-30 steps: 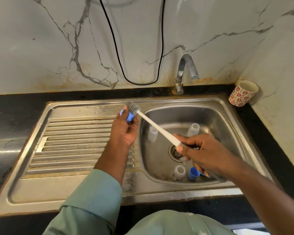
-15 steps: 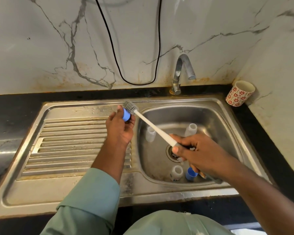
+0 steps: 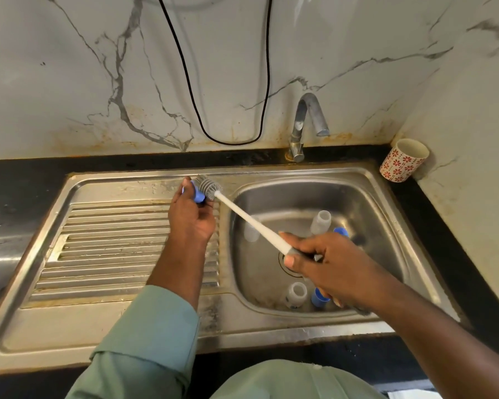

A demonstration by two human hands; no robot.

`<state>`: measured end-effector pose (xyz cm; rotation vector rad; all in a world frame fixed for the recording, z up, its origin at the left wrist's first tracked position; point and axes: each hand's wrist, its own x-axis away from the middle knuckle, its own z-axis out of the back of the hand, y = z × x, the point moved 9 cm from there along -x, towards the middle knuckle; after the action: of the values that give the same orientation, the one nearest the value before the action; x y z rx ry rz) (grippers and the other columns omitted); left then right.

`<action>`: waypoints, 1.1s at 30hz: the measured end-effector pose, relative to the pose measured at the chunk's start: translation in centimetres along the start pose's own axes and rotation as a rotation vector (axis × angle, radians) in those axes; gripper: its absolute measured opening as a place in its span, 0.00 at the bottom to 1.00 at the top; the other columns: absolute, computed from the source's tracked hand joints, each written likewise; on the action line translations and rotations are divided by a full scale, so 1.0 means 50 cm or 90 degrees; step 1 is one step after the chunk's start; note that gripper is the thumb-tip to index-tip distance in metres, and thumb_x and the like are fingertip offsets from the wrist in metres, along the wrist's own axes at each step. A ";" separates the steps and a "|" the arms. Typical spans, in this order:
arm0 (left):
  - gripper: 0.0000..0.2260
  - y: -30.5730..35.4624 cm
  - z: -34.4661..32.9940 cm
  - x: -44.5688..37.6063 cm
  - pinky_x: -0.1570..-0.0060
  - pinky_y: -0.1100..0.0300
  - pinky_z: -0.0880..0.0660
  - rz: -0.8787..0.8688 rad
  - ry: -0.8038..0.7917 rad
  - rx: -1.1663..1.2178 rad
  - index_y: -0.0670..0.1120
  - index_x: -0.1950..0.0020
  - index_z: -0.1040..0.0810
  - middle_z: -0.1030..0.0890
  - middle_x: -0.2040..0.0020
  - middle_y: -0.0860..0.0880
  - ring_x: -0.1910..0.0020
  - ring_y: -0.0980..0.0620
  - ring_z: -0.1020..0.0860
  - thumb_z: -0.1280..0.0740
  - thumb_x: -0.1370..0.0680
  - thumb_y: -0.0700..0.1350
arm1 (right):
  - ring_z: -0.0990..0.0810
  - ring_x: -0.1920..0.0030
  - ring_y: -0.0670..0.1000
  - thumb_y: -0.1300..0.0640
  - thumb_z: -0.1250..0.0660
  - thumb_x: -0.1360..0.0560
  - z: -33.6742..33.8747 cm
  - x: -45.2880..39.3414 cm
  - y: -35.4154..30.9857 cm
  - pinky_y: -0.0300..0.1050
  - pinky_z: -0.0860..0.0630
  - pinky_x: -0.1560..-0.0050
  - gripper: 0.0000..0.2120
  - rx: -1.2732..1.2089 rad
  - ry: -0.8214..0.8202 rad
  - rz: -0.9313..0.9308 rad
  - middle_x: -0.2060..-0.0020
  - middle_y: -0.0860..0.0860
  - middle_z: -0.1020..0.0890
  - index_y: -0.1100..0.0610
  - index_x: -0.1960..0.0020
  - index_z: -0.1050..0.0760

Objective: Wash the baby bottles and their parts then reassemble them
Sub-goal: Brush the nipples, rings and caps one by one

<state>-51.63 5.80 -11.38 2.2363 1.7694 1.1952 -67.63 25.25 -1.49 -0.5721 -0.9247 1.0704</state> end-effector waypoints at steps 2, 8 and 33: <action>0.13 -0.003 -0.001 0.003 0.66 0.60 0.20 0.009 -0.025 -0.011 0.42 0.35 0.27 0.22 0.45 0.41 0.53 0.46 0.20 0.35 0.19 0.39 | 0.29 0.75 0.43 0.51 0.33 0.22 0.002 -0.001 -0.004 0.38 0.28 0.73 0.13 -0.023 0.006 -0.005 0.65 0.55 0.20 0.42 0.38 0.23; 0.12 -0.032 -0.003 0.021 0.61 0.64 0.21 0.101 -0.042 0.052 0.40 0.40 0.25 0.21 0.48 0.41 0.56 0.49 0.20 0.32 0.21 0.42 | 0.28 0.73 0.48 0.51 0.34 0.22 -0.004 -0.015 -0.003 0.44 0.25 0.69 0.10 -0.046 0.002 -0.005 0.61 0.60 0.19 0.37 0.44 0.23; 0.13 -0.029 -0.005 0.046 0.68 0.63 0.23 0.071 -0.094 -0.243 0.41 0.37 0.26 0.20 0.55 0.43 0.67 0.53 0.24 0.33 0.20 0.45 | 0.28 0.73 0.48 0.51 0.34 0.22 -0.005 0.007 0.033 0.42 0.26 0.71 0.11 -0.045 0.059 -0.030 0.61 0.62 0.19 0.53 0.43 0.20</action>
<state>-52.88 8.14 -10.68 2.1507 1.2542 1.2274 -68.17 26.21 -2.75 -0.6505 -0.8942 0.9646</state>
